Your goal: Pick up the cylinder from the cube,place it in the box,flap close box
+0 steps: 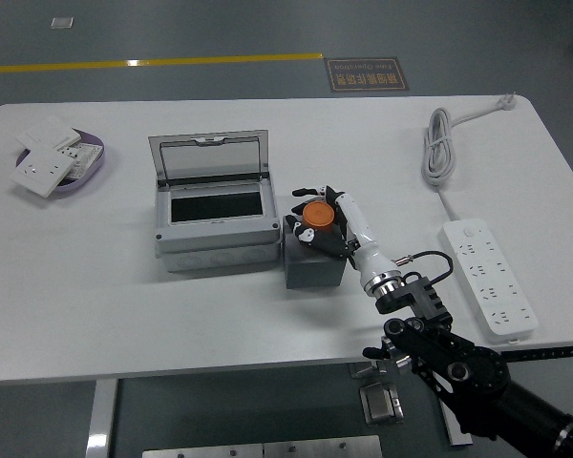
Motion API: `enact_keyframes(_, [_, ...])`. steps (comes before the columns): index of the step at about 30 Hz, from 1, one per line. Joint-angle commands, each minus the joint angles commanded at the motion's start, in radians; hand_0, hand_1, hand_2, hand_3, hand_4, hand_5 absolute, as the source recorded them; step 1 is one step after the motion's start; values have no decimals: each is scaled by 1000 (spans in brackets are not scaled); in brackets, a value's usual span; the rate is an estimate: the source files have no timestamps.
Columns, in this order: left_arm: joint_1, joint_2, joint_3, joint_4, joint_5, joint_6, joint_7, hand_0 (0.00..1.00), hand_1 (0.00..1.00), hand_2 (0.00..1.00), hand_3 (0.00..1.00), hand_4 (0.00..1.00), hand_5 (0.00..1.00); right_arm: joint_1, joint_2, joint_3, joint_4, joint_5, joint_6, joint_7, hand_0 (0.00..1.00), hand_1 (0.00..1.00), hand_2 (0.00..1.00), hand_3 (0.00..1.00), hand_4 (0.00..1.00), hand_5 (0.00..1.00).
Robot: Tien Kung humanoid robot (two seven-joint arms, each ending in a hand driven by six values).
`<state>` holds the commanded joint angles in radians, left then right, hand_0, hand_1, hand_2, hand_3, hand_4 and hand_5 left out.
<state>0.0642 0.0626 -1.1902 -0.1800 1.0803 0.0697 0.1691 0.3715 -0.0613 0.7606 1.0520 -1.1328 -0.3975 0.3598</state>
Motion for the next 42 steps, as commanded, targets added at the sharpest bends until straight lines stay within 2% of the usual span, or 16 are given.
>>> enact_keyframes(5, [-1,0,1,0,-3,0,-3,571,584,545,574,572,268,1,1,-6,1,-4,-6,-8,524,525,452,506,94,2])
enact_keyframes(6, [-1,0,2,0,-3,0,-3,571,587,546,575,574,281,1,1,-7,1,-5,-8,-10,476,505,435,453,2,2])
enact_keyframes(11, [-1,0,0,0,-4,1,-4,571,587,546,575,574,281,1,1,-5,11,-12,-18,-15,476,505,435,453,2,2])
enact_keyframes(12, [0,0,0,0,-4,1,-4,570,588,546,576,578,283,2,1,-2,15,-16,-21,-16,452,488,421,401,2,2])
enact_keyframes(17, [2,0,-5,0,1,2,-2,570,588,546,576,578,283,18,-7,13,49,-54,-40,-40,452,488,421,401,2,2])
enact_keyframes(18, [2,0,-6,0,1,2,-2,570,590,547,576,581,292,25,-10,14,58,-67,-42,-49,430,468,412,335,2,2])
enact_keyframes(19, [2,0,-6,0,2,2,-2,570,590,547,576,581,292,33,-12,14,66,-80,-45,-59,430,468,412,335,2,2])
enact_keyframes(23, [4,0,-10,0,5,2,1,570,590,547,576,581,292,86,-17,1,93,-154,-53,-125,430,468,412,335,2,2])
enact_keyframes(24, [5,0,-11,0,5,3,2,571,592,547,577,584,300,104,-15,-8,94,-174,-54,-144,410,462,402,305,2,2])
enact_keyframes(28, [7,2,-17,0,11,3,6,571,592,547,577,584,300,181,7,-59,82,-259,-47,-227,410,462,402,305,2,2])
enact_keyframes(33, [8,9,-28,0,24,4,13,571,593,547,576,591,306,283,61,-132,56,-382,-6,-354,383,441,392,296,2,2])
enact_keyframes(35, [8,11,-32,0,29,5,15,571,593,547,576,591,306,324,61,-158,43,-435,16,-408,383,441,392,296,2,2])
enact_keyframes(36, [8,12,-34,0,31,5,16,571,593,548,576,603,318,342,61,-171,36,-459,25,-432,345,389,377,282,2,2])
enact_keyframes(42, [10,21,-43,0,44,5,21,571,593,548,576,605,319,458,61,-271,-2,-564,66,-571,326,380,375,286,2,2])
